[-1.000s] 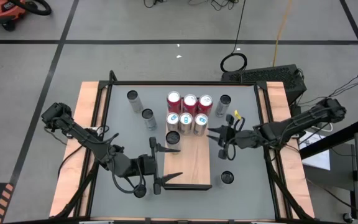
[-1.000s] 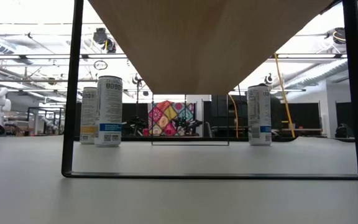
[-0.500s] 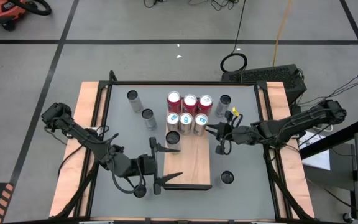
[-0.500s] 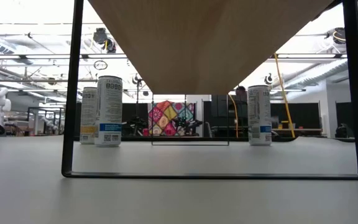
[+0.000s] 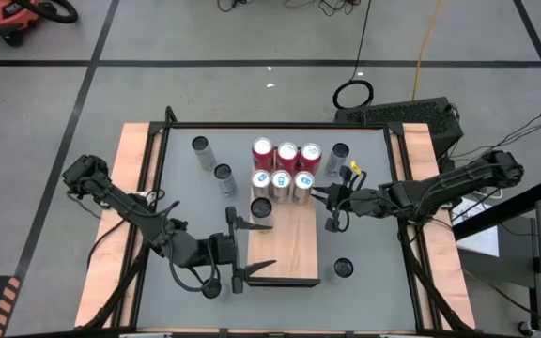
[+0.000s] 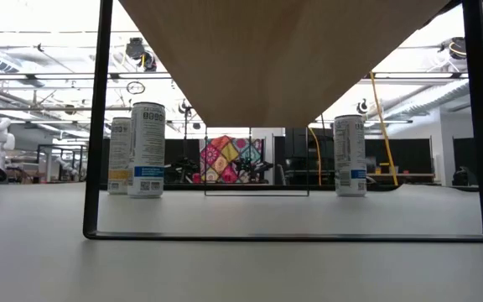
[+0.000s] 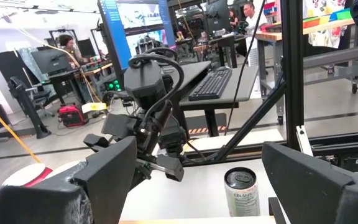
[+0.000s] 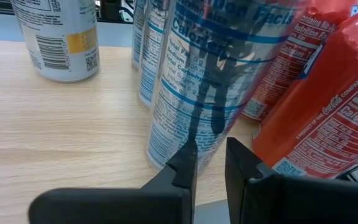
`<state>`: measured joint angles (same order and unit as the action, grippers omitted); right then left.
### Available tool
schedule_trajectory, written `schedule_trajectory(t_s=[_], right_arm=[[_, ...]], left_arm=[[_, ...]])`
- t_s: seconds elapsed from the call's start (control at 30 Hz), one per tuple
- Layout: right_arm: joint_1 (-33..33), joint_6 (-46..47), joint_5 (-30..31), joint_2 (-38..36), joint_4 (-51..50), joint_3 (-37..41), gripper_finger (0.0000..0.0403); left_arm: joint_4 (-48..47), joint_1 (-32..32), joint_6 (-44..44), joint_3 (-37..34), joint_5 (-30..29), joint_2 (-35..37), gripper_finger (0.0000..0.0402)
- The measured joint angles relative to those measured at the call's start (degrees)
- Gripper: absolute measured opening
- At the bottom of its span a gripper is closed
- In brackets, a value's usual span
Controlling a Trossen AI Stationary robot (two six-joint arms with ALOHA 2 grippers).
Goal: Place canned beverage on shelf
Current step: Put the blue soda can on the shelf aligned with the other red soda can, then put the top left white soda can on the shelf aligned with the other blue soda can
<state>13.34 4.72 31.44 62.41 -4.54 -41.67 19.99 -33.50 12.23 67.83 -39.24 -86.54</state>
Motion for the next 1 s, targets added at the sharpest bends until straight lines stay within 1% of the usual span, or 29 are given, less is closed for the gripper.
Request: schedule_trajectory(t_s=[0.3, 0.57, 0.7, 0.9, 0.97, 1.0], right_arm=[[-0.57, -1.0, -0.02, 0.0, 0.36, 0.0, 0.0022], [-0.57, -2.24, -1.66, 0.67, 3.82, -0.02, 0.0022], [-0.43, -1.27, -1.62, 0.76, 3.65, -0.02, 0.0022], [2.8, 2.87, -1.53, -1.18, 3.45, -0.02, 0.0022], [5.11, 4.25, -1.53, -1.74, 3.3, -0.02, 0.0022], [6.45, 4.81, -1.59, -1.87, 3.08, -0.02, 0.0022]], left_arm=[[0.0, 0.0, 0.0, 0.0, 0.0, 0.0, 0.0345], [0.01, 0.07, -0.02, 0.0, 0.0, 0.0, 0.0345], [0.0, 0.07, -0.12, 0.0, 0.0, 0.0, 0.0345], [-0.19, -0.08, -0.13, 0.0, -0.5, 0.0, 0.0345], [-0.48, -0.53, -0.01, 0.0, -2.64, 0.0, 0.0345], [-1.15, -0.91, 0.04, 0.0, -4.62, 0.05, 0.0345]])
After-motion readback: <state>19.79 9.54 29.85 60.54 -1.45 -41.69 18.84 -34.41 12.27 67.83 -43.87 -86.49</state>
